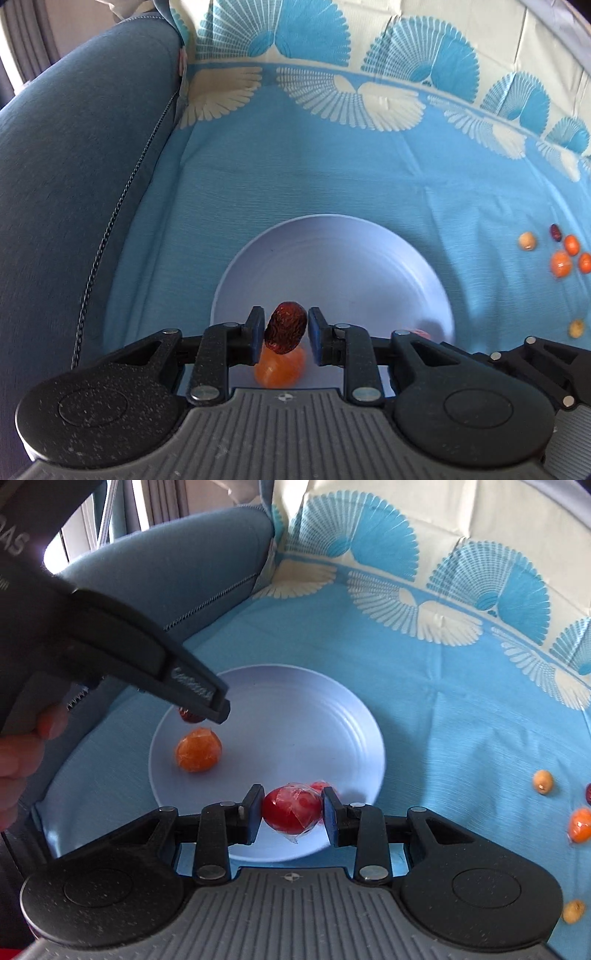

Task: Organize fruits

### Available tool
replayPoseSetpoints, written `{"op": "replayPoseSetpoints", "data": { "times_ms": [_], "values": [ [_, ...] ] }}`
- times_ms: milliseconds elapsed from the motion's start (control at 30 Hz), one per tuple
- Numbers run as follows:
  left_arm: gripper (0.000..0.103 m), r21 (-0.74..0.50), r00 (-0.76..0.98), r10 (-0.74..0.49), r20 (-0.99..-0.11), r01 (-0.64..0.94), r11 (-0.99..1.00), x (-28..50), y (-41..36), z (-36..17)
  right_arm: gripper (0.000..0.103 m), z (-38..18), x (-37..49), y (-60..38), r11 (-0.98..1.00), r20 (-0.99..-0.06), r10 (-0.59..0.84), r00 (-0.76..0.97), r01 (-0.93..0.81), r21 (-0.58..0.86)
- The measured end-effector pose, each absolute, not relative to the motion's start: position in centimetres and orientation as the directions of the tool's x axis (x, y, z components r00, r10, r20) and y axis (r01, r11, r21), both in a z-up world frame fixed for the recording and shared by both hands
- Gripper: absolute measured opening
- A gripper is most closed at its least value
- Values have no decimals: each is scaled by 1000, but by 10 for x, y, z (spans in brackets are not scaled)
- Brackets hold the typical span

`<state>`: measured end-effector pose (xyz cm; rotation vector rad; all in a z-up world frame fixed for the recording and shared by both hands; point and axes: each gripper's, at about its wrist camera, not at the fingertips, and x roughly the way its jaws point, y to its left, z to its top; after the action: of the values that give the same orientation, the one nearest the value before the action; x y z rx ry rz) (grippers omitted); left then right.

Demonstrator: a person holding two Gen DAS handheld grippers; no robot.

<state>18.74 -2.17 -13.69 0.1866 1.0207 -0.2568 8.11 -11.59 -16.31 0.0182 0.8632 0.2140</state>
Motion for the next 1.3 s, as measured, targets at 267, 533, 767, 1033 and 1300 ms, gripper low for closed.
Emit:
{"op": "replayPoseSetpoints", "data": {
  "times_ms": [267,533,767,1033,1300],
  "values": [
    [103,53,519,-62,-853,203,978,181,-2,-114,93,-145,75,-118,987,-724,152,673,-135,83],
    [103,30,443,-40,-896,151,988,121,20,-90,100,-113,14,-135,989,-761,150,631,-87,123],
    [103,51,472,-42,-881,183,982,66,23,-61,102,-87,-37,-128,990,-744,141,653,-82,116],
    [103,78,531,-36,-847,191,978,20,20,-31,102,-59,-77,-129,992,-686,122,717,-74,98],
    [103,97,570,-33,-821,197,976,-11,20,-12,102,-42,-108,-127,993,-640,119,759,-88,80]
  ]
}}
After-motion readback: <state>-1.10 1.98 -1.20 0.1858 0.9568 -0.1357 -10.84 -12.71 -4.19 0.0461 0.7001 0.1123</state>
